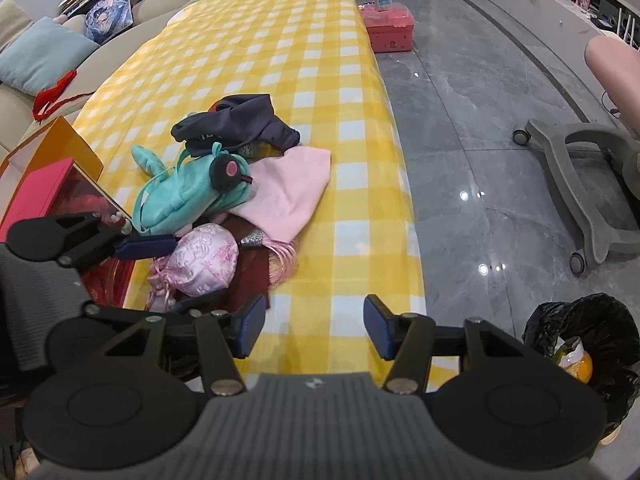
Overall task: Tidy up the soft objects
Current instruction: 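Move left tool to the pink satin pouch while right tool reaches the teal plush backpack, then close left tool on the pink pouch while right tool closes on the teal backpack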
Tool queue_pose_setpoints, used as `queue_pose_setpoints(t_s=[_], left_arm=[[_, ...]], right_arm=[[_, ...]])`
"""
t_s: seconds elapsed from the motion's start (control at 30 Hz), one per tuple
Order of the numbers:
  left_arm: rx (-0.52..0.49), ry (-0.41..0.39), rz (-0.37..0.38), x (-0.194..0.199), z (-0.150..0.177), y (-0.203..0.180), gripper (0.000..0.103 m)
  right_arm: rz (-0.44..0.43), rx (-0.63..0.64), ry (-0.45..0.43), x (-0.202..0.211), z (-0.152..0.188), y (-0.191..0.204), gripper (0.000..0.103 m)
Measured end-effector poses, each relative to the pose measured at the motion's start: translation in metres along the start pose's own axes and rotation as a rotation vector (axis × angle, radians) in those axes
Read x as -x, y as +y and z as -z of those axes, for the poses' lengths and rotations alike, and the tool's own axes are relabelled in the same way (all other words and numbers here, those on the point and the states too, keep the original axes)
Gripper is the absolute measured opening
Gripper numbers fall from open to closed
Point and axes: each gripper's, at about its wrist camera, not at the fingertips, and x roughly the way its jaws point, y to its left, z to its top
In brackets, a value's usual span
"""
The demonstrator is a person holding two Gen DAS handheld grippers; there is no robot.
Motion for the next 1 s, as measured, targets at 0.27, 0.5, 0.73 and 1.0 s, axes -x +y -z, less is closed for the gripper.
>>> queue_pose_setpoints(t_s=[0.27, 0.5, 0.73, 1.0], left_arm=[[0.053, 0.014, -0.006, -0.011, 0.001, 0.006, 0.056], [0.135, -0.006, 0.060, 0.017, -0.002, 0.022, 0.043], [0.328, 0.021, 0.144, 0.043, 0.002, 0.048, 0.042], [0.363, -0.074, 0.043, 0.089, -0.012, 0.073, 0.041]], right_arm=[[-0.004, 0.016, 0.011, -0.002, 0.001, 0.002, 0.054], [0.001, 0.031, 0.009, -0.002, 0.000, 0.004, 0.054], [0.009, 0.058, -0.009, 0.002, -0.004, 0.009, 0.054], [-0.100, 0.149, -0.061, 0.007, -0.027, 0.039, 0.055]])
